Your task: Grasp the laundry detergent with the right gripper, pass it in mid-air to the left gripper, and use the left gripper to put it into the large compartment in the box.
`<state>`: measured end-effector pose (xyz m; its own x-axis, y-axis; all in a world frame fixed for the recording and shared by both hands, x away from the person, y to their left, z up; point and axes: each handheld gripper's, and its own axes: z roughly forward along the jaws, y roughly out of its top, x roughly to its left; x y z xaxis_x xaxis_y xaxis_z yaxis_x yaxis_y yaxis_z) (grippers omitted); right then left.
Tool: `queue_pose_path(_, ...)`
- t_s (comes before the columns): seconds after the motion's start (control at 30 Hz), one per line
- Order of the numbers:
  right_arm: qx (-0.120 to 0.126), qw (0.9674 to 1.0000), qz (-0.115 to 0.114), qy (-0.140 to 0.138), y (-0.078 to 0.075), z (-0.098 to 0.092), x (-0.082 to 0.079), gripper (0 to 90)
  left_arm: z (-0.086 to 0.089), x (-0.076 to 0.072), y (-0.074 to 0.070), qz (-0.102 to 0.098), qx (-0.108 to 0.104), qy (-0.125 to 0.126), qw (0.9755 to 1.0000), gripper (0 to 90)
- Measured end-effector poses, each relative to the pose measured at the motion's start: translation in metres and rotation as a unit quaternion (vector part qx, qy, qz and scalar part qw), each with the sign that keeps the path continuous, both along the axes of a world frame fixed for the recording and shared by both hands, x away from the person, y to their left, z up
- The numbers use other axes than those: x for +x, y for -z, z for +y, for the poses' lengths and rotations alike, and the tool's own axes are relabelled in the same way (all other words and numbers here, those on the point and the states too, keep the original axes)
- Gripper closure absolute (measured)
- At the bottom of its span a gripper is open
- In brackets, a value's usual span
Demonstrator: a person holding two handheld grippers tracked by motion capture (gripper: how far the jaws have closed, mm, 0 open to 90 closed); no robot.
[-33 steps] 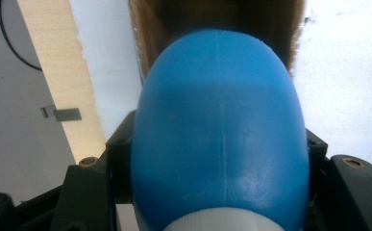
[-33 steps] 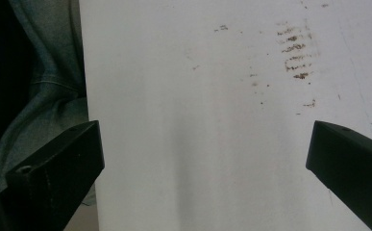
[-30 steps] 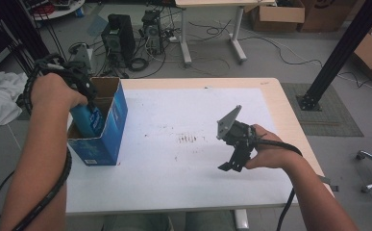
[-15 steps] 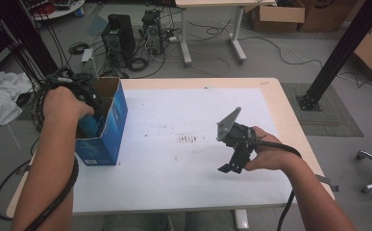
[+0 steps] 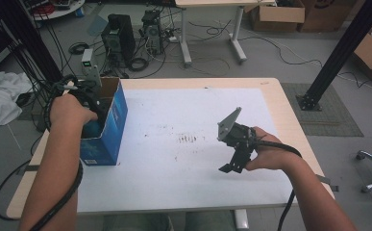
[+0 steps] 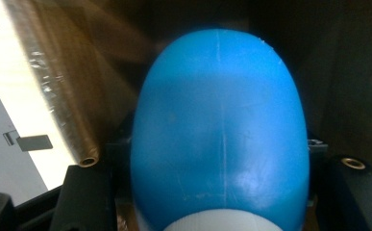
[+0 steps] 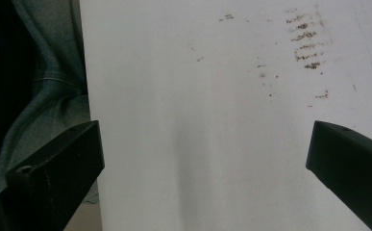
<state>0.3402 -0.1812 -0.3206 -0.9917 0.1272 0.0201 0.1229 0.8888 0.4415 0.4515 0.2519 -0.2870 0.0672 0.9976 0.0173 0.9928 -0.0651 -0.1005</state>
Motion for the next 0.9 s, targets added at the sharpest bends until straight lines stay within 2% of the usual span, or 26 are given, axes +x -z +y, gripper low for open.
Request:
queue_pose_path(0.2,-0.002,1.0000,0.003,0.000,0.0017,0.0010,0.0006,0.0,0.0023,-0.0007,0.0026,-0.004,-0.005,0.005,1.0000,39.0)
queue_pose_path(0.43,-0.004,1.0000,0.003,0.001,0.0012,0.0022,0.0017,0.0,0.0031,-0.0011,0.0038,-0.009,-0.007,-0.003,0.9999,38.9)
queue_pose_path(0.9,-0.003,1.0000,0.005,0.001,0.0014,0.0012,0.0003,0.0,0.0011,-0.0016,0.0022,-0.011,-0.002,0.006,0.9999,37.9)
